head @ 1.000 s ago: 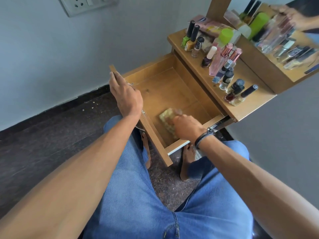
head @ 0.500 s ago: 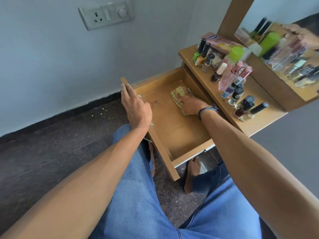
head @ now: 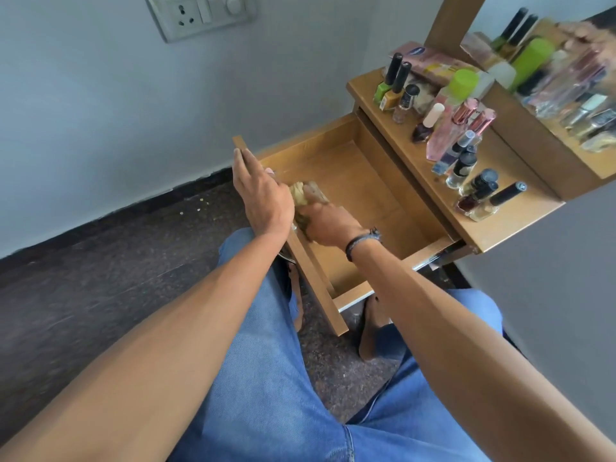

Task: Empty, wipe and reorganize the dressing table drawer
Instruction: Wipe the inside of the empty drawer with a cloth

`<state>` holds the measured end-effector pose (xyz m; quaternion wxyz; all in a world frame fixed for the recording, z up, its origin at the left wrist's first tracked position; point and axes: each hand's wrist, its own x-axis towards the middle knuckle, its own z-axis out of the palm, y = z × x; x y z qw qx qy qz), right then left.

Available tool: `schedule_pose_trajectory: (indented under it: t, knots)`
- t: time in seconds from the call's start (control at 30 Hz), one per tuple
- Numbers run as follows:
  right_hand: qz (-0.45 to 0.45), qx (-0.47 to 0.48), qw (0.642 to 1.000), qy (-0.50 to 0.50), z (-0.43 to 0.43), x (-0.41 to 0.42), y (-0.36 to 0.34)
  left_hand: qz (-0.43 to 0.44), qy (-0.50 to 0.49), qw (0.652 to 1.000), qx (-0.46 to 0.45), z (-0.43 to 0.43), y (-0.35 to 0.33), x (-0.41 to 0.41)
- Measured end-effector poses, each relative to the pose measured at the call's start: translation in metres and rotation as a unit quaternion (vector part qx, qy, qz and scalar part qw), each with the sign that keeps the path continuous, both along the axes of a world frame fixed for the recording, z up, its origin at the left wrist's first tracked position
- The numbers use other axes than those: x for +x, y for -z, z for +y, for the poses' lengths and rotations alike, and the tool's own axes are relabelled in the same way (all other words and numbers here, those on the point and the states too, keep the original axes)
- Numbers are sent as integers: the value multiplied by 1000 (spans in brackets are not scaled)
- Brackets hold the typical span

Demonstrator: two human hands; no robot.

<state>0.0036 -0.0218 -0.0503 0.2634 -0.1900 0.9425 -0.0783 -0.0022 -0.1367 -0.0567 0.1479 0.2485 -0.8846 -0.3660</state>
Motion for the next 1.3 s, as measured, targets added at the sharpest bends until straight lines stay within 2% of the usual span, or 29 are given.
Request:
schedule_pose_trajectory:
  t: [0.13, 0.3, 0.5, 0.73, 0.9, 1.13, 1.3]
  knots:
    - [-5, 30, 999, 43, 24, 41, -8, 4, 2, 1000, 2, -1, 2, -1]
    - [32, 64, 997, 22, 42, 78, -16, 8, 5, 1000, -2, -2, 5, -3]
    - [12, 71, 996, 56, 63, 60, -14, 11, 7, 1000, -2, 0, 4, -3]
    - [-3, 88, 981, 174, 133, 9, -8, 13, 10, 1000, -5, -2, 7, -8]
    - [23, 78, 977, 199, 116, 30, -10, 18, 9, 1000, -6, -3, 8, -9]
    - [54, 62, 996, 42, 24, 79, -23, 17, 12, 1000, -11, -3, 7, -7]
    - [7, 65, 997, 32, 52, 73, -25, 17, 8, 1000, -14, -2, 6, -6]
